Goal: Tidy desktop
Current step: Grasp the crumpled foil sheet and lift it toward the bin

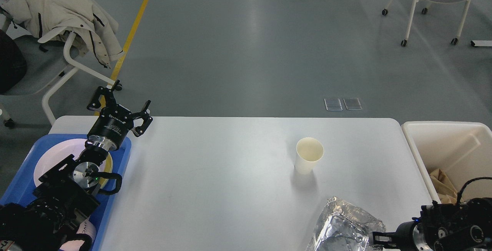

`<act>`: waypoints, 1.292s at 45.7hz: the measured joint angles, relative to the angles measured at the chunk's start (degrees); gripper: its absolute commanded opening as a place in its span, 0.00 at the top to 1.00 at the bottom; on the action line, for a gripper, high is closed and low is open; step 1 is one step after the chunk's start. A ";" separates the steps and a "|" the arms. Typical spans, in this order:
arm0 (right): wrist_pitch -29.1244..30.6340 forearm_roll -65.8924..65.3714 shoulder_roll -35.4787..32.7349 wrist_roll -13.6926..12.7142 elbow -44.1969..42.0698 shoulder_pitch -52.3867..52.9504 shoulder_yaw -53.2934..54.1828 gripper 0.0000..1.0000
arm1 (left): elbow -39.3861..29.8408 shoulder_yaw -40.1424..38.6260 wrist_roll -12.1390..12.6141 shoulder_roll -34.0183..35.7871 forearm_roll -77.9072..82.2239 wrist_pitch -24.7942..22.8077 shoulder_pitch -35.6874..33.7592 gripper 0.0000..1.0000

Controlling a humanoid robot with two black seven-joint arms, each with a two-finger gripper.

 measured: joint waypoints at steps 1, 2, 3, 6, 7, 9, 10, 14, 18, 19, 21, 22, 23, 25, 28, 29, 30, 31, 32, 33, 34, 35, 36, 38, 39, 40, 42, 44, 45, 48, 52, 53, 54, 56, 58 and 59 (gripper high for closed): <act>0.00 0.00 0.01 0.03 0.02 -0.05 0.01 1.00 | 0.00 0.00 0.00 0.00 0.00 0.00 0.00 0.00; 0.00 0.00 0.02 0.04 0.05 -0.10 0.02 1.00 | 0.00 0.00 0.00 0.00 0.00 0.00 0.01 0.00; -0.01 0.00 0.04 0.06 0.07 -0.14 0.06 1.00 | 0.00 0.00 0.00 0.00 0.00 0.00 0.02 0.00; -0.06 0.03 0.04 0.07 0.07 -0.19 0.30 1.00 | 0.00 0.00 0.00 0.00 0.00 0.00 0.06 0.00; -0.07 0.05 0.04 0.08 0.08 -0.20 0.42 1.00 | 0.00 0.00 0.00 0.00 0.00 0.00 0.06 0.00; -0.07 0.09 0.03 0.08 0.13 -0.20 0.55 1.00 | 0.00 0.00 0.00 0.00 0.00 0.00 0.06 0.00; -0.06 0.11 0.01 0.08 0.17 -0.21 0.58 1.00 | 0.00 0.00 0.00 0.00 0.00 0.00 0.07 0.00; 0.07 0.14 -0.12 0.12 0.31 -0.21 0.66 1.00 | 0.00 0.00 0.00 0.00 0.00 0.00 0.07 0.00; 0.27 0.16 -0.32 0.19 0.67 -0.08 0.67 1.00 | 0.00 0.00 0.00 0.00 0.00 0.00 0.07 0.00; 0.32 0.15 -0.39 0.21 0.79 0.05 0.67 1.00 | 0.00 0.00 0.00 0.00 0.00 0.00 0.07 0.00; 0.38 0.15 -0.59 0.24 1.10 0.48 0.66 1.00 | 0.00 0.00 0.00 0.00 0.00 0.00 0.07 0.00; 0.40 0.15 -0.77 0.26 1.35 0.78 0.64 1.00 | 0.00 0.00 0.00 0.00 -0.01 0.00 0.07 0.00; 0.44 0.15 -1.03 0.28 1.68 1.21 0.61 1.00 | 0.00 0.00 0.00 0.00 -0.01 0.00 0.07 0.00; 0.63 0.15 -1.89 0.29 2.47 2.78 0.47 1.00 | 0.00 0.00 0.00 0.00 0.00 0.00 0.07 0.00; 1.92 0.15 -3.54 0.19 3.54 7.12 -0.29 1.00 | 0.00 0.00 0.00 0.00 0.00 0.00 0.07 0.00; 2.83 0.15 -3.98 0.11 3.79 8.86 -0.70 1.00 | 0.00 0.00 0.00 0.00 0.00 0.00 0.07 0.00; 4.11 0.15 -4.39 0.04 3.99 10.83 -1.19 1.00 | 0.00 0.00 0.00 0.00 0.00 0.00 0.06 0.00; 6.08 0.20 -4.83 -0.07 4.14 13.47 -1.85 1.00 | 0.00 0.00 0.00 0.00 0.00 0.00 0.06 0.00; 8.01 0.24 -5.17 -0.12 4.23 15.82 -2.44 1.00 | 0.00 0.00 0.00 0.00 0.00 0.00 0.05 0.00; 10.26 0.29 -5.51 -0.16 4.30 18.44 -3.03 1.00 | 0.00 0.00 0.00 0.00 -0.01 0.00 0.05 0.00; 12.79 0.32 -5.92 -0.20 4.35 21.19 -3.60 1.00 | 0.00 0.00 0.00 0.00 0.00 0.00 0.04 0.00; 16.11 0.34 -6.45 -0.22 4.36 24.76 -4.26 1.00 | 0.00 0.00 0.00 0.00 0.00 0.00 0.04 0.00; 18.99 0.35 -6.90 -0.23 4.36 27.72 -4.76 1.00 | 0.00 0.00 0.00 0.00 -0.01 0.00 0.02 0.00; 24.99 0.35 -7.79 -0.22 4.37 33.68 -5.64 1.00 | 0.00 0.00 0.00 -0.02 -0.01 0.00 0.01 0.00; 28.72 0.35 -8.30 -0.21 4.36 37.36 -6.12 1.00 | 0.00 -0.01 0.00 -0.03 -0.02 0.00 0.01 0.00; 31.71 0.35 -8.69 -0.17 4.31 40.41 -6.46 1.00 | 0.00 -0.03 0.00 -0.04 -0.02 0.00 0.01 0.00; 37.96 0.25 -9.46 -0.02 4.05 47.20 -7.07 1.00 | 0.00 -0.06 0.00 -0.05 -0.02 0.00 0.01 0.00; 43.04 0.06 -9.94 0.12 3.56 52.98 -7.59 1.00 | 0.00 -0.07 0.00 -0.07 -0.02 0.00 0.01 0.00; 45.44 -0.04 -10.11 0.19 3.19 55.80 -7.89 1.00 | 0.00 -0.08 0.00 -0.07 -0.02 0.00 0.01 0.00; 51.96 -0.55 -10.40 0.59 1.68 63.82 -8.86 1.00 | 0.00 -0.08 0.00 -0.06 -0.02 0.00 0.01 0.00; 57.59 -2.46 -10.75 2.36 -0.91 70.73 -9.65 1.00 | 0.00 -0.09 0.00 -0.03 -0.02 0.00 0.02 0.00; 58.28 -3.03 -10.87 2.83 -1.51 71.52 -9.75 1.00 | 0.00 -0.09 0.00 -0.02 -0.02 0.00 0.02 0.00; 58.80 -3.60 -11.01 3.26 -2.10 72.08 -9.84 1.00 | 0.00 -0.09 0.00 -0.02 -0.02 0.00 0.02 0.00; 59.42 -4.78 -11.38 3.87 -3.46 72.66 -10.17 1.00 | 0.00 -0.09 0.00 -0.02 -0.02 0.00 0.03 0.00; 59.53 -5.63 -11.67 4.15 -4.83 72.62 -10.77 1.00 | 0.00 -0.09 0.00 -0.01 -0.02 0.00 0.05 0.00; 59.43 -6.13 -11.82 4.23 -5.80 72.33 -11.31 1.00 | 0.00 -0.09 0.00 -0.01 -0.02 0.00 0.06 0.00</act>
